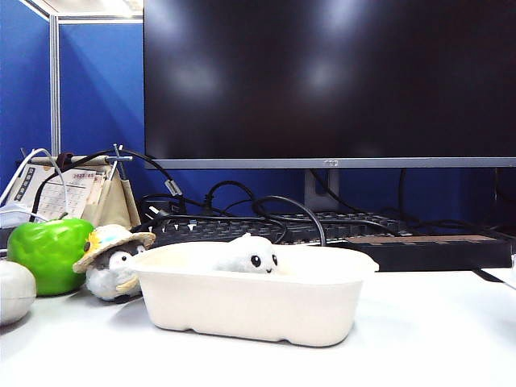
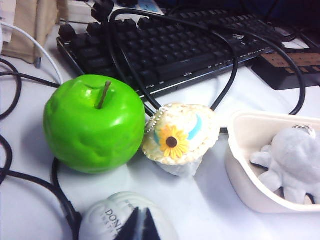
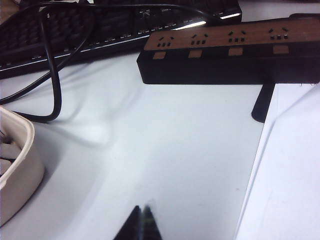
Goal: Identity fluffy octopus among items on the table, put them into the paper lunch box.
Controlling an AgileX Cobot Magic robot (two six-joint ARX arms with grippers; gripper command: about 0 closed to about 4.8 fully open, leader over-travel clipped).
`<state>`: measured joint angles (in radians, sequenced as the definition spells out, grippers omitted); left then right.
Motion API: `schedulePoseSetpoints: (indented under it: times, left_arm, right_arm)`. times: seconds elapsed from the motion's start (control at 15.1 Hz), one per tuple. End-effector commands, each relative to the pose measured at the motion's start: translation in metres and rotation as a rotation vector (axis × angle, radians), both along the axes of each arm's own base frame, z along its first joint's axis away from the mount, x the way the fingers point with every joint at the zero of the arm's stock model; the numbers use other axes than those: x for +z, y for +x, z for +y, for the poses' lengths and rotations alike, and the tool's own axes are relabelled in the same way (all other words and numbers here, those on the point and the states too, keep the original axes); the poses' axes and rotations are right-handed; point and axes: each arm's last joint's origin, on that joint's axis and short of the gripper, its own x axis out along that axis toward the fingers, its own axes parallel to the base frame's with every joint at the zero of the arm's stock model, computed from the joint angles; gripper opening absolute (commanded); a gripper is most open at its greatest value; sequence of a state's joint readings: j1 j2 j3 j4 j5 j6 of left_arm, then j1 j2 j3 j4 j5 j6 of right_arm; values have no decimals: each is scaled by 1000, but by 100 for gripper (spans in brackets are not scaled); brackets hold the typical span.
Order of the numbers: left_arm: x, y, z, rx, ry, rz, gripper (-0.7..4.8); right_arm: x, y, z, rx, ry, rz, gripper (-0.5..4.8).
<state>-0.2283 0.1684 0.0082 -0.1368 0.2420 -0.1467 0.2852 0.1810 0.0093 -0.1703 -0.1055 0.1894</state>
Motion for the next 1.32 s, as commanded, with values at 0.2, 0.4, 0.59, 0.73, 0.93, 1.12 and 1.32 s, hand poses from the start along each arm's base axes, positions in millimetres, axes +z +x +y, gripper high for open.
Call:
schedulePoseSetpoints:
  times: [0.2, 0.4, 0.59, 0.73, 0.93, 1.12, 1.32]
  left_arm:
    - [-3, 0, 1, 29, 22, 18, -6]
    - [-2, 0, 1, 29, 22, 18, -6]
    - [-2, 0, 1, 29, 22, 18, -6]
    - [-2, 0, 1, 29, 22, 18, -6]
    - [-2, -1, 1, 29, 19, 7, -6]
    - [5, -4, 2, 34, 0, -76, -6]
    - [14, -6, 3, 41, -23, -170, -5]
  right_arm:
    - [-2, 0, 0, -4, -15, 8, -1]
    - [-1, 0, 0, -3, -13, 3, -1]
    - [-1, 0, 0, -3, -13, 3, -1]
    - [-1, 0, 0, -3, -13, 2, -1]
    - [1, -1, 0, -3, -5, -24, -1]
    - [9, -5, -2, -4, 24, -124, -1]
    - [16, -6, -5, -29, 41, -186, -1]
